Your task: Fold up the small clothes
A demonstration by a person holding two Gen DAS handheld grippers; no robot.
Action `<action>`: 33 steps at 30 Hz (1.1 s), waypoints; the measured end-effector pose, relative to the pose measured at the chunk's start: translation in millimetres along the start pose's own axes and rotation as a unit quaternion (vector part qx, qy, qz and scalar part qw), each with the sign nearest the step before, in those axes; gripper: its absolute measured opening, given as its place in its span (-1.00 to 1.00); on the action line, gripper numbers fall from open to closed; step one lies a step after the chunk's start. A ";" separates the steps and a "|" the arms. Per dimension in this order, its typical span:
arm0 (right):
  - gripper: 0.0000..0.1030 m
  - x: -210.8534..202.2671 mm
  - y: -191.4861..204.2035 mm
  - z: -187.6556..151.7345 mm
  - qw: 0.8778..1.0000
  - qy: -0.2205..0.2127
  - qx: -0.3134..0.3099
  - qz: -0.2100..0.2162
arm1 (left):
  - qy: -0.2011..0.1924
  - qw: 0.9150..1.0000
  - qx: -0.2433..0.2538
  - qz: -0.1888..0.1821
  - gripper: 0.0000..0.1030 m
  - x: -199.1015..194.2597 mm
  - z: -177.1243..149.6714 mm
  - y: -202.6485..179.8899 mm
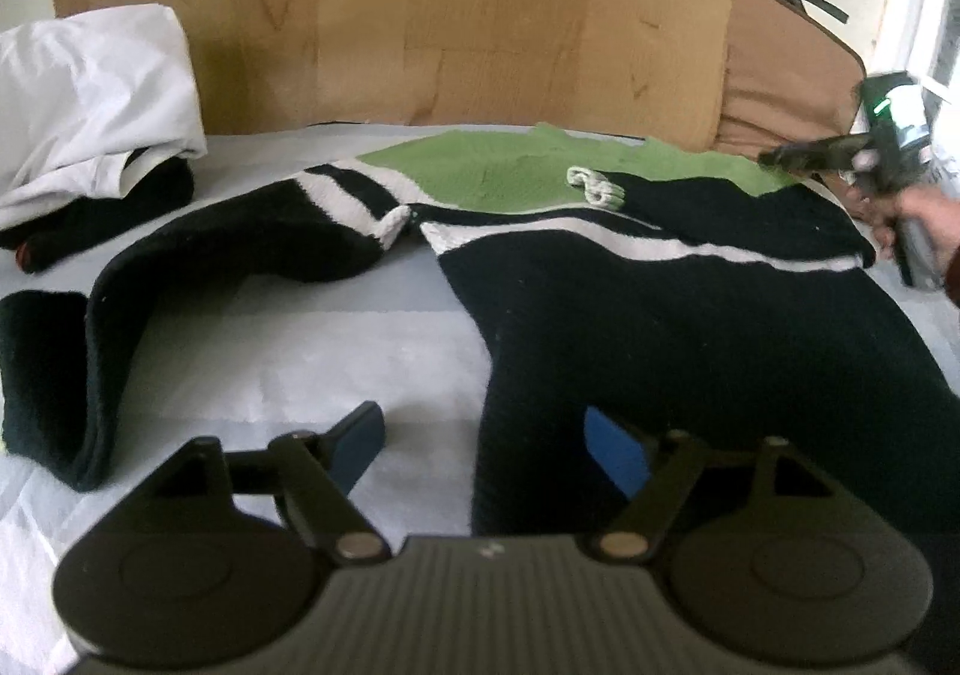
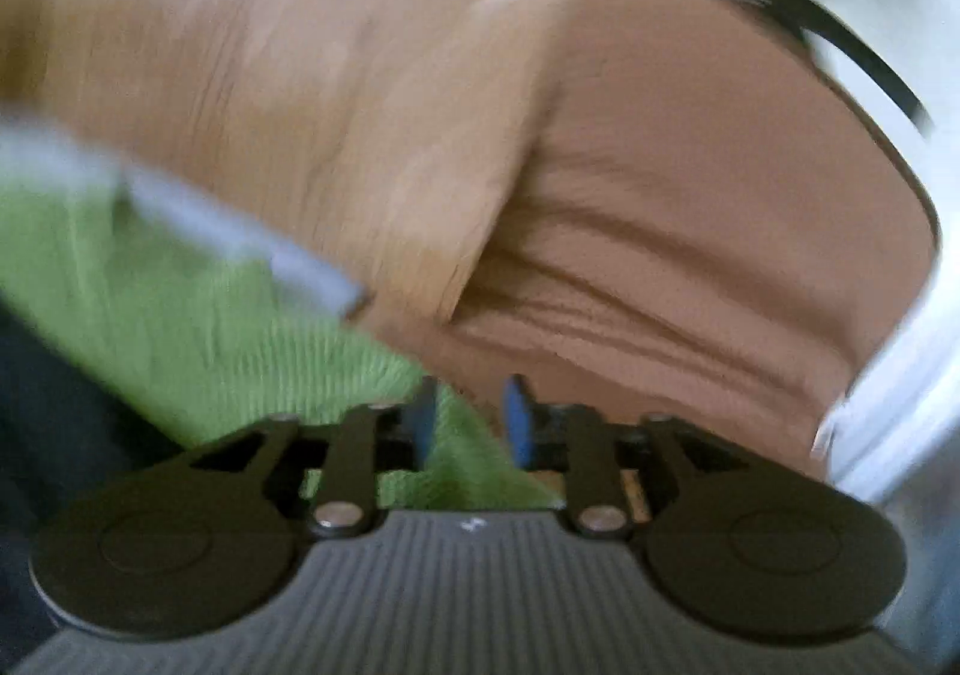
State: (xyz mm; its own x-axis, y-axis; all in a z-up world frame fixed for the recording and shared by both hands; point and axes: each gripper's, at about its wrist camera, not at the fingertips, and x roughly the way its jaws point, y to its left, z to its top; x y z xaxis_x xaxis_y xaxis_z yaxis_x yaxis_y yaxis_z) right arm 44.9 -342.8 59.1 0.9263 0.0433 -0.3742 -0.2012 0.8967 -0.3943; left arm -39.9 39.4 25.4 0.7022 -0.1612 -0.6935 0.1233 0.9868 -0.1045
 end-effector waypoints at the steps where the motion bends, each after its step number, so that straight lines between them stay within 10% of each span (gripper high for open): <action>1: -0.34 -13.0 -11.3 3.4 0.999 -0.009 0.031 0.004 | 0.000 1.000 -0.003 -0.003 0.48 -0.1 0.5 1.2; 8: -0.14 -86.8 0.1 -16.2 0.995 -0.026 0.024 0.090 | -0.007 1.000 -0.023 -0.018 0.48 -5.2 -1.5 7.2; 16: 0.04 -73.9 8.5 -36.8 0.997 0.009 0.030 0.071 | -0.002 0.999 -0.049 -0.009 0.47 -19.3 -6.1 27.9; 24: 0.04 -52.5 107.5 11.7 0.964 0.051 0.071 0.250 | -0.003 0.997 -0.071 -0.006 0.47 -22.9 -7.8 39.9; 29: 0.36 -38.6 170.3 30.3 0.957 0.089 0.093 0.262 | -0.004 0.997 -0.070 -0.014 0.47 -23.3 -8.0 42.6; 31: 0.31 -28.0 188.1 29.0 0.961 0.112 0.074 0.243 | -0.007 0.997 -0.073 -0.019 0.47 -23.6 -8.2 44.3; 33: -0.57 -28.2 203.4 24.4 0.975 0.092 0.026 0.201 | -0.009 0.997 -0.074 -0.025 0.47 -24.6 -9.3 46.0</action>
State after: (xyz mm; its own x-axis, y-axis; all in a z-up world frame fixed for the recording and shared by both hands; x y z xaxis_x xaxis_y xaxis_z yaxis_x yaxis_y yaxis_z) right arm -14.3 -150.8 10.0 0.7025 0.3204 -0.6355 -0.5148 0.8453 -0.1429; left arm -58.0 88.9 31.0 0.7106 -0.2098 -0.6716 0.0548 0.9681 -0.2444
